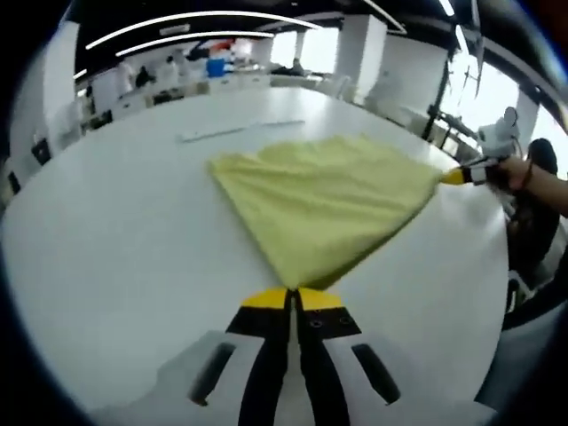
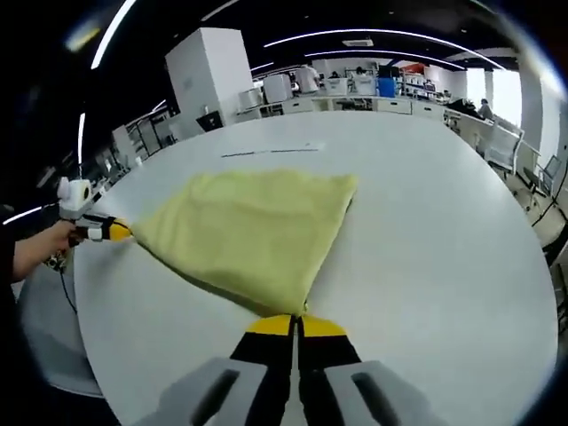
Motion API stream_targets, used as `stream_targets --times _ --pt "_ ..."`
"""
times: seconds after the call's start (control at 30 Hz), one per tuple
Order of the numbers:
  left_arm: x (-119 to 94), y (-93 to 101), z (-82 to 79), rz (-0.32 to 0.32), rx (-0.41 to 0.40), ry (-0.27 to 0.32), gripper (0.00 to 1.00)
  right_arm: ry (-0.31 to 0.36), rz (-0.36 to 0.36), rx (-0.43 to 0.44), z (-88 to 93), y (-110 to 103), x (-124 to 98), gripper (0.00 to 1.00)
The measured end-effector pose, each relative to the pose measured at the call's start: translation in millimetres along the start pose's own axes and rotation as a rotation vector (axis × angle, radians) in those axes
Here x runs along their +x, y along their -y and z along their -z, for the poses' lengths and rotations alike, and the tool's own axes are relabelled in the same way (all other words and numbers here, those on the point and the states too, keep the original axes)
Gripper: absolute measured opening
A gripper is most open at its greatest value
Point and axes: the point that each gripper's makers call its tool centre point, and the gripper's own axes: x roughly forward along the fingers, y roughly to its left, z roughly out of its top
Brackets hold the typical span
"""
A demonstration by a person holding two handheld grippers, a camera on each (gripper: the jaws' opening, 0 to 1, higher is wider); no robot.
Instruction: Fold the garment on the visible template until the final outline fits inside the template.
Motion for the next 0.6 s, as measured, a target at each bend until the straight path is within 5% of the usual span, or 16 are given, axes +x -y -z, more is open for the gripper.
stream_targets --times 0.2,0.6 --pt "-2 1.0 4.2 0.004 0.057 -0.026 0.00 -0.040 0.014 -0.081 4.5 2 -2 0.00" --pt "-13 3.3 16.0 0.011 0.063 -0.047 0.00 -0.055 -0.015 -0.086 11.1 -12 -8 0.00"
